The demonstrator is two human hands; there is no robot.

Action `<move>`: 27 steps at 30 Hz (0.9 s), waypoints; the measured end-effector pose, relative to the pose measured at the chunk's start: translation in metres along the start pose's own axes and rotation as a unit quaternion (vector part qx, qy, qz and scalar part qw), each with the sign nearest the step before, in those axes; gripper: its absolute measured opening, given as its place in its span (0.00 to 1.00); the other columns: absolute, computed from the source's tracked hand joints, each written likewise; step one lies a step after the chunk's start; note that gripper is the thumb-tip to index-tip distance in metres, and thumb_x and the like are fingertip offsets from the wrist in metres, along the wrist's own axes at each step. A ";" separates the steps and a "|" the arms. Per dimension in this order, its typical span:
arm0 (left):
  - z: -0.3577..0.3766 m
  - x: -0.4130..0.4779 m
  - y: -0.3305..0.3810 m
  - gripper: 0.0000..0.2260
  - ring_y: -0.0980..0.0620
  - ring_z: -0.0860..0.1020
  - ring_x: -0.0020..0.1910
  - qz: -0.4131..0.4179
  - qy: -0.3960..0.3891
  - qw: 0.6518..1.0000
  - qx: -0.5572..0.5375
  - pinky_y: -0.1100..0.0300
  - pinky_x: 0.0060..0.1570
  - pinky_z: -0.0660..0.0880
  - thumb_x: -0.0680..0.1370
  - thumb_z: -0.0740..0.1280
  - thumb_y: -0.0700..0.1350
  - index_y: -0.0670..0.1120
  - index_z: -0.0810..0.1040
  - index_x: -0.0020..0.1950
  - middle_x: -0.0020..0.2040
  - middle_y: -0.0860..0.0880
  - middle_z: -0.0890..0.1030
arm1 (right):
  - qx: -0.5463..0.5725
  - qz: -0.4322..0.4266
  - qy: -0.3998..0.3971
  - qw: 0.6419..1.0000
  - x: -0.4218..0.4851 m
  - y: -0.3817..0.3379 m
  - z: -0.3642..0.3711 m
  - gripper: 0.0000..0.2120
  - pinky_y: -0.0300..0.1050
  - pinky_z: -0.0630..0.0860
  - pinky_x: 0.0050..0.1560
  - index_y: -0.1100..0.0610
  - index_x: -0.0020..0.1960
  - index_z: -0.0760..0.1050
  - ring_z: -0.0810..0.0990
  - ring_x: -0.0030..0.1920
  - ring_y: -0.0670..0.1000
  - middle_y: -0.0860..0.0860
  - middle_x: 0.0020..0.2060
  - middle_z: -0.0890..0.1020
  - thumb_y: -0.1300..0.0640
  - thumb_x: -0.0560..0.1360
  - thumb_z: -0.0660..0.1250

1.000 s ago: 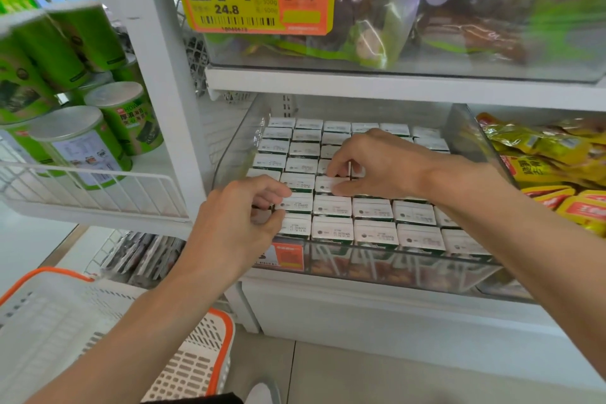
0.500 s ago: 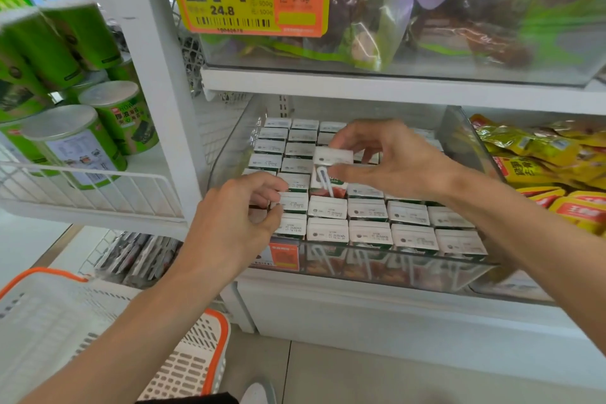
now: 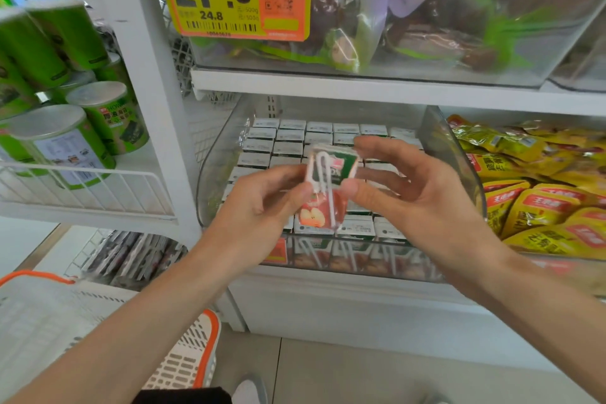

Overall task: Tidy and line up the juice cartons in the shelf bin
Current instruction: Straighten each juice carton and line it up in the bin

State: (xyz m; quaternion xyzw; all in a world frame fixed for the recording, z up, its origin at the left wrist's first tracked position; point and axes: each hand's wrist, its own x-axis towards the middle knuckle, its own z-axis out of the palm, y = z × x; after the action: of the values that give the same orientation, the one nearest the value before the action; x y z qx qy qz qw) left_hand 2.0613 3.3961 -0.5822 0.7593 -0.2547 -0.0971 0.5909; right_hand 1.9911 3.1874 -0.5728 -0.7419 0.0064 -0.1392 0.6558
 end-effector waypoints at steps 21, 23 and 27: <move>0.007 -0.004 -0.002 0.14 0.53 0.86 0.58 -0.099 -0.052 0.988 -0.111 0.65 0.56 0.81 0.85 0.63 0.41 0.48 0.80 0.70 0.59 0.52 0.87 | 0.000 0.092 0.061 0.994 -0.012 0.014 -0.001 0.04 0.37 0.84 0.47 0.56 0.51 0.86 0.90 0.47 0.47 0.47 0.46 0.90 0.57 0.79 0.74; 0.007 -0.004 -0.002 0.15 0.52 0.86 0.57 -0.094 -0.046 0.989 -0.103 0.64 0.55 0.81 0.83 0.67 0.41 0.48 0.81 0.69 0.59 0.52 0.87 | 0.027 0.106 0.063 0.992 -0.013 0.013 -0.001 0.04 0.39 0.85 0.49 0.57 0.51 0.86 0.90 0.47 0.49 0.48 0.46 0.90 0.58 0.80 0.74; 0.007 -0.001 -0.002 0.16 0.53 0.85 0.58 -0.080 -0.025 0.991 -0.108 0.62 0.56 0.82 0.76 0.73 0.48 0.54 0.83 0.64 0.58 0.54 0.87 | 0.063 0.143 0.041 0.987 -0.013 0.007 0.004 0.06 0.44 0.85 0.57 0.56 0.53 0.86 0.89 0.50 0.47 0.49 0.47 0.90 0.54 0.80 0.72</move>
State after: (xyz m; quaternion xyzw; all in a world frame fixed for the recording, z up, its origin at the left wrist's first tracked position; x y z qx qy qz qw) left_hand 2.0580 3.3912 -0.5864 0.7061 -0.1954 -0.1897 0.6537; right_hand 1.9806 3.1932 -0.5823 -0.6838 0.1308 -0.0743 0.7140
